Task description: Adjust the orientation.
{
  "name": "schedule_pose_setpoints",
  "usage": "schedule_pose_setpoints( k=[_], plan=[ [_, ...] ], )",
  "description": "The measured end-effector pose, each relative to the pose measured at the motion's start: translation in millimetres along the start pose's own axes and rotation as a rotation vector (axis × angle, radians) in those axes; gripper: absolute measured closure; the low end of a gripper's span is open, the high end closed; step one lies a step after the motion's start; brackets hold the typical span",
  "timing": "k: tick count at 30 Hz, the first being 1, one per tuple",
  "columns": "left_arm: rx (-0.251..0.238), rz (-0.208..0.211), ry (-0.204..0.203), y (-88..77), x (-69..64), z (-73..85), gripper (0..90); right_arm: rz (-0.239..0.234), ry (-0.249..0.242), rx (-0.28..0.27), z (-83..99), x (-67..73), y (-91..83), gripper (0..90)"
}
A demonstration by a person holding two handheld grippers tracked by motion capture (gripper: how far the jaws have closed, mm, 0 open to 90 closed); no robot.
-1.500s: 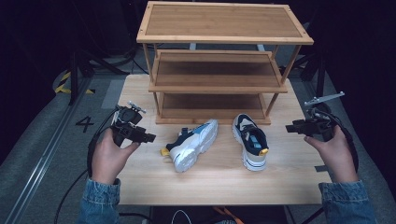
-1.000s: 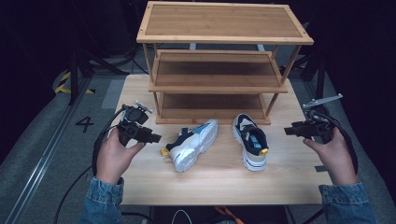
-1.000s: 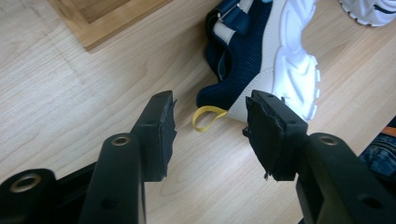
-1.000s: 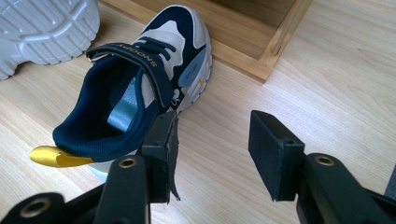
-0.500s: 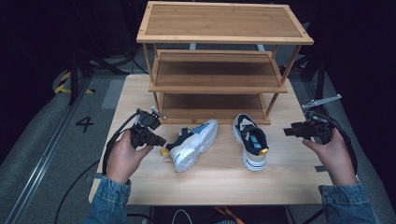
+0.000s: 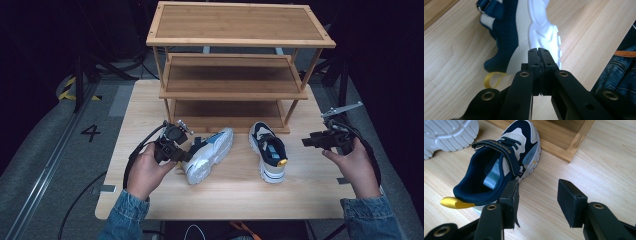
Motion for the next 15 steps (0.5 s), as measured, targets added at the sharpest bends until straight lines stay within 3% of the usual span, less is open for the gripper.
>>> schedule_pose_setpoints(
  k=[11,15],
  plan=[
    [0.051,0.013,0.042,17.2,-9.4,-9.0,88.6,-0.005,-0.004,0.008,-0.4,2.7,3.9,52.4],
    [0.061,0.018,0.032,18.5,-10.4,-9.4,88.9,-0.004,-0.005,0.011,0.2,2.4,3.4,52.3]
  ],
)
Point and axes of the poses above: each handheld gripper's, and its own axes: y roughly forward along the jaws, z roughly out of its underside, x roughly to its left, the point moved 5 cm from there along y, roughly forward along the jaws, and after that the axes turned 10 degrees about x, right-handed, at the moved point
